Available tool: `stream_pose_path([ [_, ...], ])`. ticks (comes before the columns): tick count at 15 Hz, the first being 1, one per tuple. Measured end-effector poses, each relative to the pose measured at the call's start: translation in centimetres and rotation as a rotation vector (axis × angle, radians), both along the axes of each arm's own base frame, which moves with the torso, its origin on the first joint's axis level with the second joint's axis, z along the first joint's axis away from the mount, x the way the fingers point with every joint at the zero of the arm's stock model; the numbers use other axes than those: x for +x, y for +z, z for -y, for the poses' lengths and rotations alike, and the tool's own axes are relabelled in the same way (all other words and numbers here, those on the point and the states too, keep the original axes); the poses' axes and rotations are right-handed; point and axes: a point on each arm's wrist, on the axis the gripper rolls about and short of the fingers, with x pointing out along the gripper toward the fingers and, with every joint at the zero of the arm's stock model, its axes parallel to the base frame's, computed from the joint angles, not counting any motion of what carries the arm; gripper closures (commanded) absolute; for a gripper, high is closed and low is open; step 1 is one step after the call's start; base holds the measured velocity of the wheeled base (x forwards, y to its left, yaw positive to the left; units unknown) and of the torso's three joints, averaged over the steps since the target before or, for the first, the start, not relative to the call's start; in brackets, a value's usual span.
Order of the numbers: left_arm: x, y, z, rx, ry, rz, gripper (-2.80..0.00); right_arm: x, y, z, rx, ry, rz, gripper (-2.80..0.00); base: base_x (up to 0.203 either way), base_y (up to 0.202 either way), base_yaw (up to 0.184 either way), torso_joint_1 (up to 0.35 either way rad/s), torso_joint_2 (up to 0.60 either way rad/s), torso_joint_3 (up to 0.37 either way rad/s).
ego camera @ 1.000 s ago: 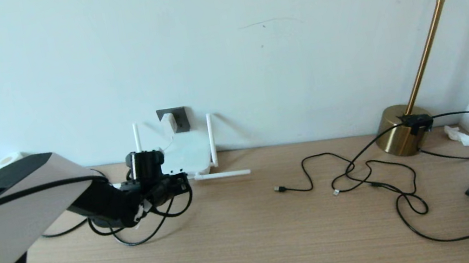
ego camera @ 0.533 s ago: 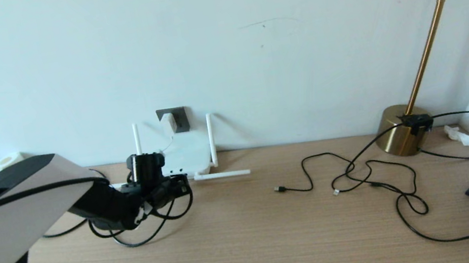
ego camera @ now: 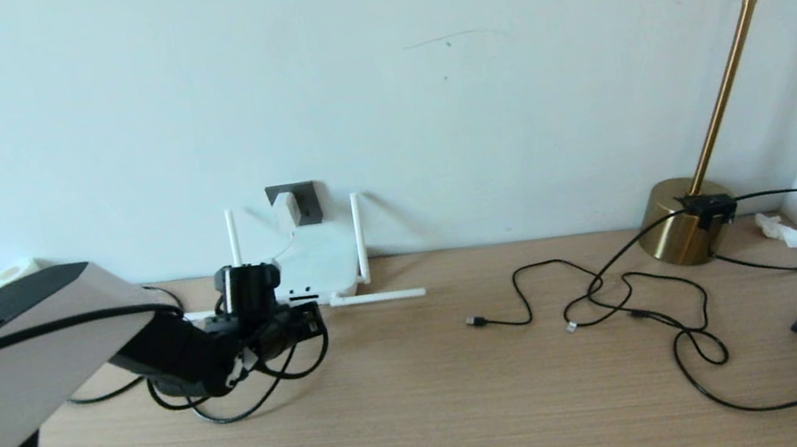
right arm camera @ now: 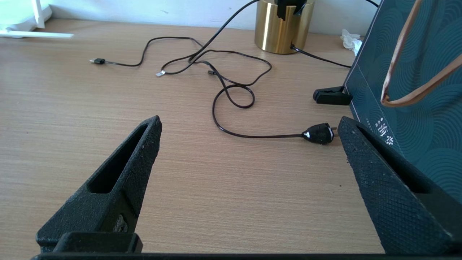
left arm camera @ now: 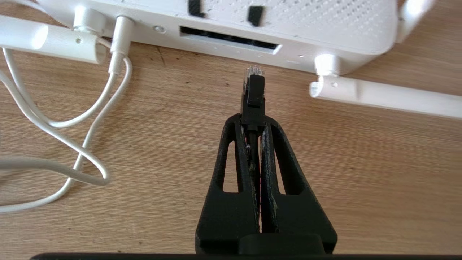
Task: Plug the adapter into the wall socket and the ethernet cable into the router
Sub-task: Align cable and router interface
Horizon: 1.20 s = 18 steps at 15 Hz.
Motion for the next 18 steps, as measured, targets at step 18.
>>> stream_pose_path([
  [18, -0.7, 0.25, 0.18, 0.017, -0.008, 0.083, 0.0, 0.0, 0.0, 0.0, 0.0, 0.0, 0.0, -2.8, 0.0, 0.0, 0.0, 0.0, 0.0, 0.0],
])
